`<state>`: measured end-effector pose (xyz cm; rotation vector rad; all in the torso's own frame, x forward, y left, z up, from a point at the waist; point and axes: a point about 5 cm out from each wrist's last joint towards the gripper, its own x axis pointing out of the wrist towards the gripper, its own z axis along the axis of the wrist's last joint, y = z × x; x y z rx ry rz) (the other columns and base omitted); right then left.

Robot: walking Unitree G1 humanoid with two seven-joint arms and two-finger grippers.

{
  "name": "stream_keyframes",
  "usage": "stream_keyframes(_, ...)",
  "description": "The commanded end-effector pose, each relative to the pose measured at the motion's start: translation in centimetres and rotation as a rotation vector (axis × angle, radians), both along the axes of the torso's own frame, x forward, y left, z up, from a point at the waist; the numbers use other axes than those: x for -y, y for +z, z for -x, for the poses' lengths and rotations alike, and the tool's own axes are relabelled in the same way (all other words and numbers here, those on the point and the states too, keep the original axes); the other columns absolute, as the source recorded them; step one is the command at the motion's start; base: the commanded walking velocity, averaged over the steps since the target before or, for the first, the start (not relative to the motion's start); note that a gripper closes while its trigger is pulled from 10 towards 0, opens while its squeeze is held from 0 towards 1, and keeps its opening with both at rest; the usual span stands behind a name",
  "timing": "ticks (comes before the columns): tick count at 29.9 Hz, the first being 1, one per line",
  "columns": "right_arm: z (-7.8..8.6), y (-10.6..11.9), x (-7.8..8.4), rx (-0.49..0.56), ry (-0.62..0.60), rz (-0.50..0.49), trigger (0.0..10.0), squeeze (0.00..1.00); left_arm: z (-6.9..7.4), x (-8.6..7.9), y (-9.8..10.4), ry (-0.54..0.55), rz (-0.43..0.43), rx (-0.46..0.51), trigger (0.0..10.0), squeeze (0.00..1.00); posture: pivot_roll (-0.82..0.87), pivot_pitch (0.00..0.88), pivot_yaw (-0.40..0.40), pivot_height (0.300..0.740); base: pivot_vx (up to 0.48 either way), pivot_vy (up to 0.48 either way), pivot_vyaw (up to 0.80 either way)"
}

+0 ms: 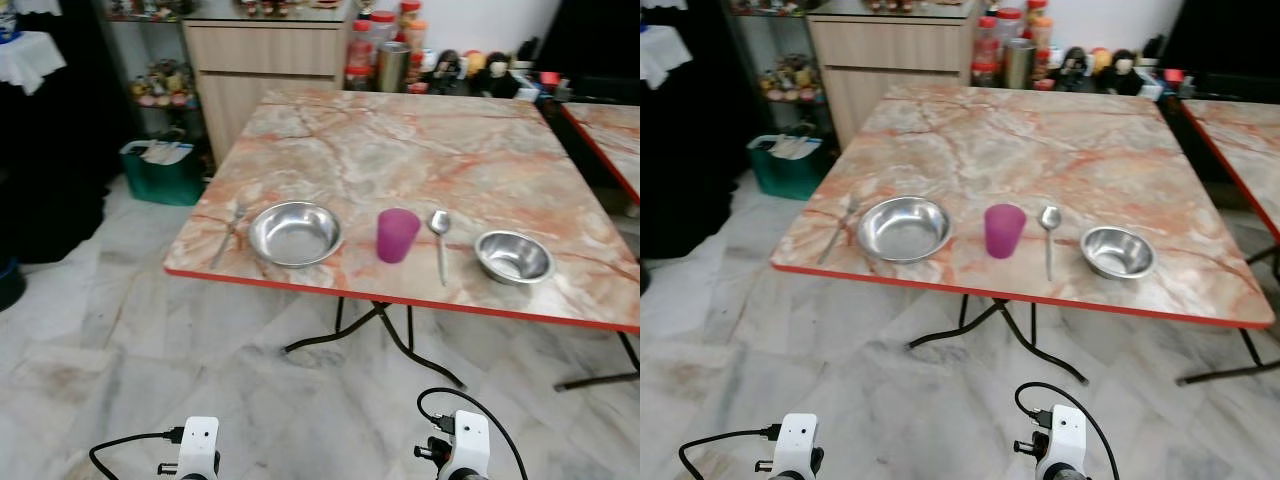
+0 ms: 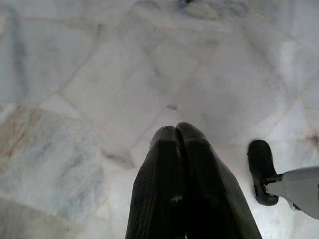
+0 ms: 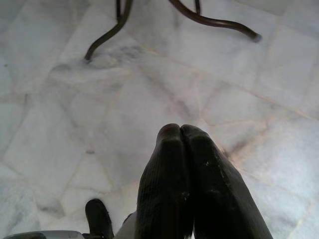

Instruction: Setting the table

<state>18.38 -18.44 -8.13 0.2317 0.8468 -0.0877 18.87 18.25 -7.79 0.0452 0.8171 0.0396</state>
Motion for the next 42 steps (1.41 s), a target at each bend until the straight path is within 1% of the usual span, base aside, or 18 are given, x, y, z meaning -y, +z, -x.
stream_keyframes(1, 0.1, -0.1, -0.1, -0.008, 0.0, -0.003, 10.0, 0.0, 0.2, -0.1, -0.1, 0.009, -0.007, -0.015, 10.0, 0.0, 0.0, 0.0, -0.019, 0.74, 0.0, 0.0, -0.7)
stream_keyframes(29, 0.1, -0.1, -0.7, -0.01, -0.011, -0.022, 10.0, 0.0, -0.1, -0.8, 0.1, 0.018, -0.021, 0.0, 10.0, 0.0, 0.01, 0.0, -0.008, 0.74, 0.0, 0.0, -0.7)
stream_keyframes(32, 0.1, -0.2, -0.7, -0.009, -0.015, -0.024, 10.0, 0.0, -0.2, -0.8, 0.2, 0.018, -0.021, 0.007, 10.0, 0.0, 0.01, 0.0, -0.007, 0.74, 0.0, 0.0, -0.35)
stream_keyframes(42, 0.2, -0.2, -0.8, -0.012, -0.01, -0.027, 10.0, 0.0, -0.8, -1.0, 0.6, 0.035, -0.018, 0.038, 10.0, 0.0, 0.01, 0.0, -0.006, 0.74, 0.0, 0.0, -0.62)
